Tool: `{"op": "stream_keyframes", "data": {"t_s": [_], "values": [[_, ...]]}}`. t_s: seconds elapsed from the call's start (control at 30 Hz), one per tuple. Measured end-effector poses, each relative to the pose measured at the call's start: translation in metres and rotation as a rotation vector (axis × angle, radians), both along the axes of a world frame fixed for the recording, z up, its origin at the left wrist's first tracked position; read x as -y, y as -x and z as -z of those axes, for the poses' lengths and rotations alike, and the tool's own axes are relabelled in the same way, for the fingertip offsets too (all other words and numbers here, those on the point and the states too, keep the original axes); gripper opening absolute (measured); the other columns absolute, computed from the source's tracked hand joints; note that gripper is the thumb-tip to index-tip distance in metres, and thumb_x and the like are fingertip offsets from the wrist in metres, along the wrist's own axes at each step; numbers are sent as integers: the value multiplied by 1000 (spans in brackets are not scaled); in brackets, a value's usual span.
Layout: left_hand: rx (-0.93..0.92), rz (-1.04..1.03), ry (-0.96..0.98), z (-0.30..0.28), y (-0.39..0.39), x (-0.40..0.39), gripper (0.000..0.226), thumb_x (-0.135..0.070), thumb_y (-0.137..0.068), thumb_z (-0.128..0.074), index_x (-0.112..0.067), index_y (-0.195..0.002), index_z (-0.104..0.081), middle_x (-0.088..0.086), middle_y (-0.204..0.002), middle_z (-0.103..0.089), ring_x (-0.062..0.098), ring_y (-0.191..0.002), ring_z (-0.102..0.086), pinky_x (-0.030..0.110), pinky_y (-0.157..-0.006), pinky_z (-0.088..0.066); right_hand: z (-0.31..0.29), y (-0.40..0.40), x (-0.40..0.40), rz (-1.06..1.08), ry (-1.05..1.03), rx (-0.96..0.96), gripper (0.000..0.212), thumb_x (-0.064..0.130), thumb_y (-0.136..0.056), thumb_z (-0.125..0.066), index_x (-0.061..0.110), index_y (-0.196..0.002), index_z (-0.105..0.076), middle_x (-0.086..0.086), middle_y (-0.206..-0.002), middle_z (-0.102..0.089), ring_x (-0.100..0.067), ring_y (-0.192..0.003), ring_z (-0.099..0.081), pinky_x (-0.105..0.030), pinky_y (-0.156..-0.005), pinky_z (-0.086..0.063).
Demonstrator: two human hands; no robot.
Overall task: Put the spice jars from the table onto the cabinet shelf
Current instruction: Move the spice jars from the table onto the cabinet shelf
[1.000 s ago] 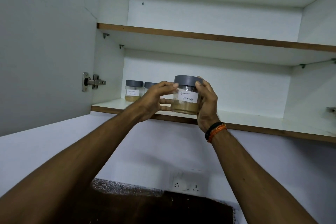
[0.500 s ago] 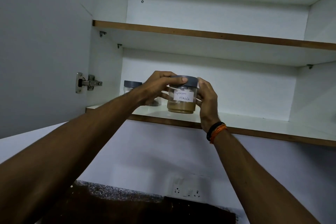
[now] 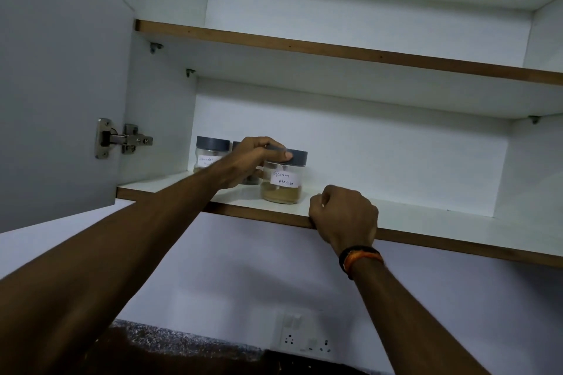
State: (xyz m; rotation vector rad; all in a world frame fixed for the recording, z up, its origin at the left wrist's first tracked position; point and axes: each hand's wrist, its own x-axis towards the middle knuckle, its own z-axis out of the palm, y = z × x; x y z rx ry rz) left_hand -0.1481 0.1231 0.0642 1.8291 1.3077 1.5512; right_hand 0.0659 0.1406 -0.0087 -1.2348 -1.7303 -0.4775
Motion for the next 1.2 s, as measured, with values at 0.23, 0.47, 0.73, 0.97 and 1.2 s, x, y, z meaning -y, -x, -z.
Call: {"op": "stream_keyframes", "data": {"t_s": [0.23, 0.47, 0.73, 0.97, 1.2], "values": [[-508, -262, -283, -13, 26, -37, 21, -27, -85, -75, -26, -107, -75, -15, -105, -68, 1, -98, -60, 26, -85, -48, 4, 3, -3, 26, -61, -12, 34, 38, -87, -46, 19, -64, -62, 5, -55, -53, -13, -53, -47, -21, -52, -34], [-860, -334, -264, -24, 30, -61, 17, -18, -92, -65, -12, -106, -70, 2, -100, -72, 21, -90, -63, 33, -76, -48, 5, 3, -3, 9, -94, -19, 33, 36, -88, -48, 19, -64, -64, 5, -54, -51, -12, -51, -46, -20, -52, -30], [-872, -400, -206, -23, 26, -79, 16, -14, -94, -62, -10, -108, -68, 7, -106, -71, 25, -94, -61, 40, -82, -50, 7, 3, -5, -41, -106, -49, 37, 38, -87, -44, 18, -67, -67, 3, -56, -58, -11, -52, -47, -20, -55, -37], [-834, -428, -187, -20, 26, -87, 15, -13, -94, -60, -11, -107, -66, 8, -106, -70, 26, -96, -61, 39, -80, -51, 7, 3, -6, -66, -96, -55, 41, 40, -87, -41, 16, -71, -70, 2, -60, -63, -12, -54, -52, -22, -59, -46], [-810, -438, -147, -19, 24, -84, 17, -12, -94, -60, -13, -109, -67, 8, -107, -71, 29, -100, -63, 37, -80, -50, 10, 4, -6, -40, -151, -79, 35, 35, -85, -46, 17, -59, -62, 4, -49, -49, -13, -47, -45, -20, -52, -33]]}}
